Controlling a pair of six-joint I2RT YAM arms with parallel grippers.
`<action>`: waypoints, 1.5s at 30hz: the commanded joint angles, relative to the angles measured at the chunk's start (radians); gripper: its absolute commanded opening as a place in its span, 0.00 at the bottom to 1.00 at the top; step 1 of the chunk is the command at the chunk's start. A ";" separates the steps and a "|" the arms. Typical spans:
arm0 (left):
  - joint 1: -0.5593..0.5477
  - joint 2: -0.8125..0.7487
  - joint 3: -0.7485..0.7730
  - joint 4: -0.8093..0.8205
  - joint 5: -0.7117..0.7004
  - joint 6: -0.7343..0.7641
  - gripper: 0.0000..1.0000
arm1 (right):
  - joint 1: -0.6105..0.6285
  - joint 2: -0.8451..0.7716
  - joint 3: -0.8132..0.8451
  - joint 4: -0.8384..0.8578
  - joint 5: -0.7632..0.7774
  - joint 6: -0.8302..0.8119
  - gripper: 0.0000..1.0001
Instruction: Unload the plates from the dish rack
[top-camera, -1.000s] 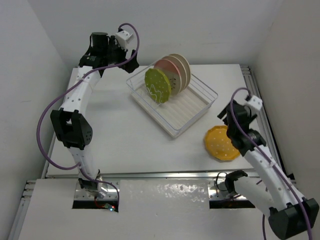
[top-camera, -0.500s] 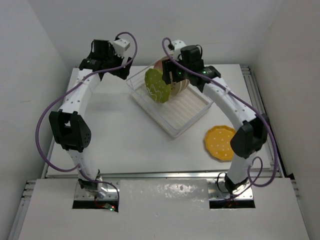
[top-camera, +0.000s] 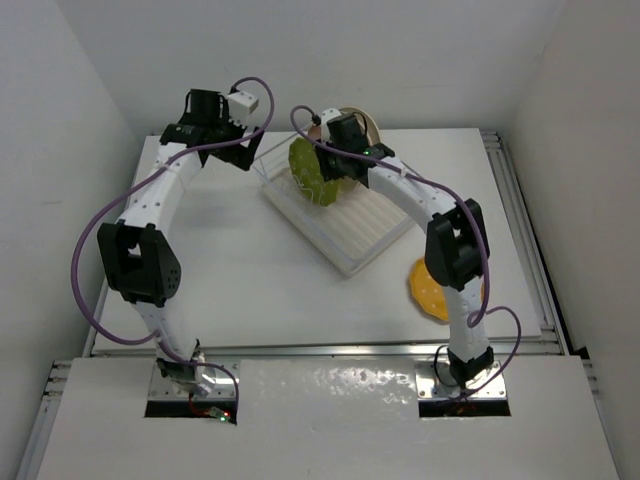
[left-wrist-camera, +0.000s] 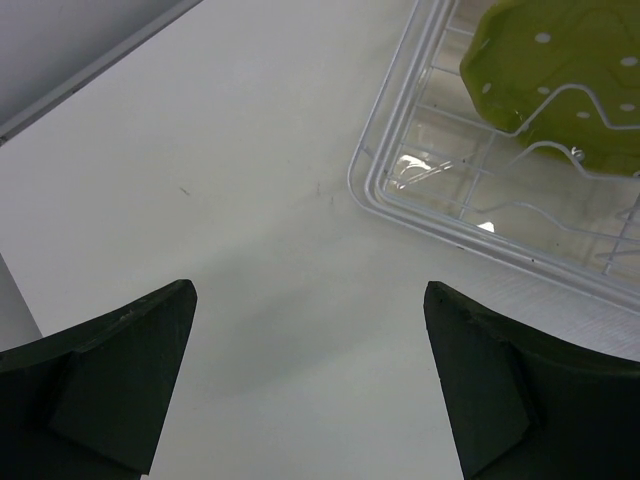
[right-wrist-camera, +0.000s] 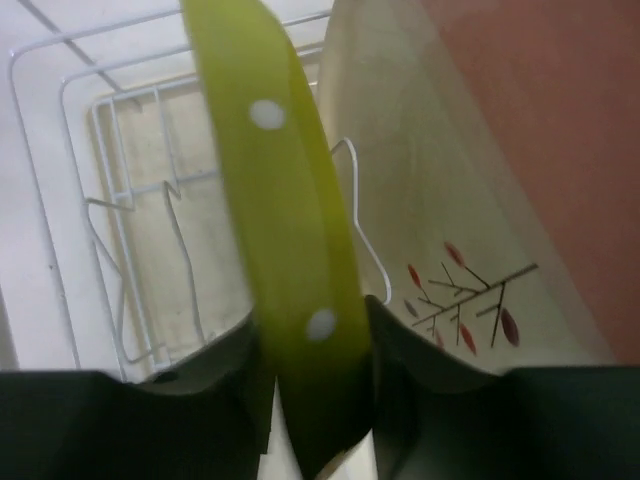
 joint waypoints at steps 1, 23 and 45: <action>0.001 -0.063 0.005 0.025 0.007 -0.014 0.95 | 0.009 -0.003 0.023 0.084 0.038 0.000 0.27; 0.002 -0.042 0.025 0.042 0.016 0.004 0.95 | 0.007 -0.468 -0.169 0.407 0.121 0.088 0.00; 0.004 0.039 0.080 0.085 0.130 -0.089 0.95 | -0.461 -1.554 -1.129 -0.148 0.325 0.964 0.00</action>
